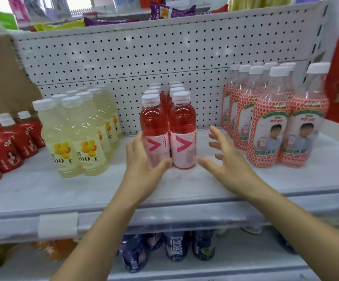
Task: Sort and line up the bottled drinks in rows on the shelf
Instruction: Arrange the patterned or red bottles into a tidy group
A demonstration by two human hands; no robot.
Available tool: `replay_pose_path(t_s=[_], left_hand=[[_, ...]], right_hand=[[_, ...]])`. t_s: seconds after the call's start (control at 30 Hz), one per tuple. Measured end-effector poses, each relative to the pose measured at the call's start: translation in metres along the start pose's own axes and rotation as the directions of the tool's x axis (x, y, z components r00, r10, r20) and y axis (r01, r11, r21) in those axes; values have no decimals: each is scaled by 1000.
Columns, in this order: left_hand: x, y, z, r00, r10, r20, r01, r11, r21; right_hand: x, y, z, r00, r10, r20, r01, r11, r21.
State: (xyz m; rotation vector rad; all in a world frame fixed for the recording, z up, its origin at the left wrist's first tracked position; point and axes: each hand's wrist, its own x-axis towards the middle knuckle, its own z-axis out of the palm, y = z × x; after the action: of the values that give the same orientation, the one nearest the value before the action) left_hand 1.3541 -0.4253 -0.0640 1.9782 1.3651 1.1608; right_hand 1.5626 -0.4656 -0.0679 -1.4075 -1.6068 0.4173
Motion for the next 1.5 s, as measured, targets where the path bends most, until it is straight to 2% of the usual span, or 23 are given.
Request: replay_pose_path(t_s=[0.1,0.2,0.27,0.33,0.4,0.47,0.5,0.57,0.67,0.8,1.03,1.2,1.5], left_hand=[[-16,24,19,987,150,-61,-137,975,178],[-15,46,44,964,236,-124,-202,951,236],[-13,61,65,944,286,-163,-245,942,231],[-14,82,89,952,289,-101,-274,952,137],[-10,102,117,963,266,40,-268,963,40],[3,117,143,965,198,171,-206,978,31],[11,121,154,963,163,215,-171,985,19],[29,128,170,956,111,273,-82,990,-117],[47,124,186,946,118,302,-16,947,-320],[57,120,193,937,102,335,44,914,-403],[62,114,194,939,70,337,88,898,-430],[52,113,200,986,6,164,55,930,-365],[43,122,204,984,-23,176,94,908,-409]], right_hand=[[-19,7,-32,964,-217,-153,204,974,-94],[-24,24,-74,844,-420,-334,350,903,-250],[-24,36,-102,773,-454,-443,345,887,-307],[-22,49,-128,783,-361,-507,266,931,-251],[-18,62,-151,869,-167,-465,142,986,-89],[-10,73,-169,946,12,-323,-3,1000,29],[-5,78,-174,967,62,-248,-49,997,60],[4,86,-179,987,109,-117,-87,981,174],[17,98,-176,993,113,-29,-99,950,296],[34,105,-170,993,113,-19,-99,931,351],[40,114,-168,994,108,15,-106,918,381],[32,117,-164,985,136,-104,-103,957,272],[31,124,-174,994,110,0,-104,937,332]])
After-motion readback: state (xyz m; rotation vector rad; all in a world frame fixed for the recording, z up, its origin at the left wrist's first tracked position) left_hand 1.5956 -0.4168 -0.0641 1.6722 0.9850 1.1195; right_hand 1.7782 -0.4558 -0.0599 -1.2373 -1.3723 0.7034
